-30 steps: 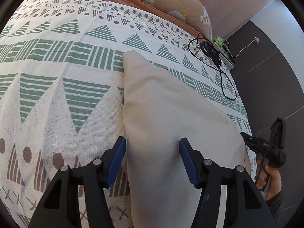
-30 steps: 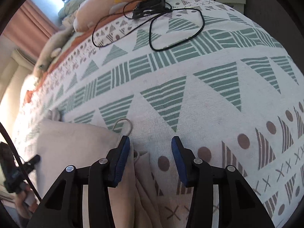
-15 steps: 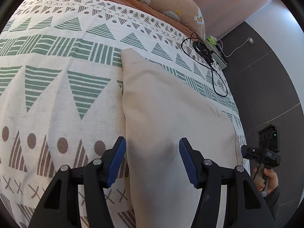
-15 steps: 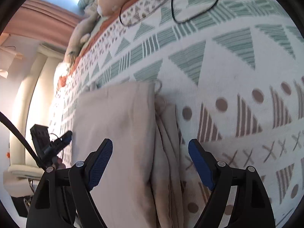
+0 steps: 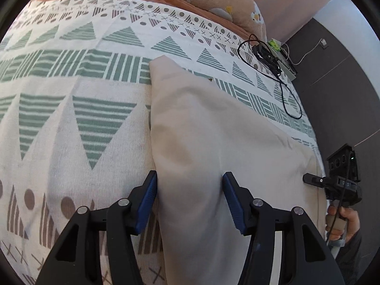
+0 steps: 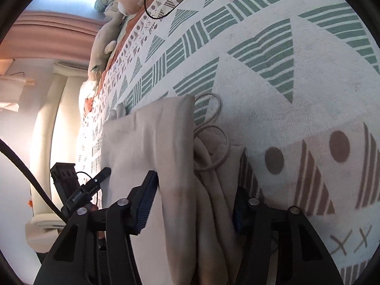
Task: Fold large clothes
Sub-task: 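Lift the folded jacket with both tools and carry it along the bed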
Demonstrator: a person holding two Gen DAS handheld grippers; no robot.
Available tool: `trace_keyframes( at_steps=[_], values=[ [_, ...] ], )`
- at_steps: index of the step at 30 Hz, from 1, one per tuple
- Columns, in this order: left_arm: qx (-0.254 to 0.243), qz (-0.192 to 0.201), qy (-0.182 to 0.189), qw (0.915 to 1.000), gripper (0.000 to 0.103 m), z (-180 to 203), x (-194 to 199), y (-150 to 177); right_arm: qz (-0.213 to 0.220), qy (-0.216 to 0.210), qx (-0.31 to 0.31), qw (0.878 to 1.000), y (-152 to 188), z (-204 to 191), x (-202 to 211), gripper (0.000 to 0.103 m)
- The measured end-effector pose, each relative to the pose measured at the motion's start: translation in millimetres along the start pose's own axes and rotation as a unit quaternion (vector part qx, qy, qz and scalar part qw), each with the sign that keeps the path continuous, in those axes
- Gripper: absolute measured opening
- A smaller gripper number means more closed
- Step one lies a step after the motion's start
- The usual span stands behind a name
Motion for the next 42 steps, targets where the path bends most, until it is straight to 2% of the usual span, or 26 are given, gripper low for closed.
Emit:
trace_keyframes(
  at_steps=[3,5,8,10,15,22,26,32,42],
  values=[
    [-0.019,0.002,-0.025,0.9995,0.046,5.8,-1.3,-1.6,0.005,0.008,0.014,1.000,5.2,0.3,-5.8,0.032],
    [-0.030,0.008,-0.034,0.9989,0.033,10.7,4.1,0.3,0.009,0.023,0.032,0.999,10.6,-11.3,-9.6,0.020],
    [-0.055,0.022,-0.054,0.9968,0.023,21.4,17.1,2.6,0.022,0.063,0.067,0.995,20.1,-30.4,-7.3,0.014],
    [-0.068,0.034,-0.064,0.9951,0.021,31.0,30.5,4.3,0.032,0.076,0.078,0.994,27.9,-42.3,-1.9,0.012],
    [-0.075,0.071,-0.059,0.9929,0.019,51.6,75.1,12.5,0.076,0.088,0.113,0.987,58.1,-84.1,21.7,0.012],
    [-0.090,0.135,-0.046,0.9857,0.018,89.1,148.3,43.2,0.139,0.098,0.154,0.973,126.3,-126.4,76.9,0.011],
    [-0.099,0.160,-0.036,0.9815,0.017,109.5,184.6,64.2,0.176,0.097,0.171,0.965,172.8,-137.7,117.8,0.011],
    [-0.114,0.191,-0.020,0.9748,0.016,134.8,233.2,101.8,0.216,0.088,0.189,0.954,242.1,-150.4,158.4,0.011],
    [-0.145,0.207,0.024,0.9673,0.015,187.6,278.2,155.2,0.275,0.096,0.199,0.936,347.3,-160.4,230.7,0.011]
  ],
)
Point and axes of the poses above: each gripper's, at about its wrist camera, not at the fingertips, and x roughly against the way its jaws point, z to its right, y to its underside, the point moved 7 cm from there along -x, roughly the way its jaws point, and after that the axes turned 13 degrees about -z, right-handed, at the moved point
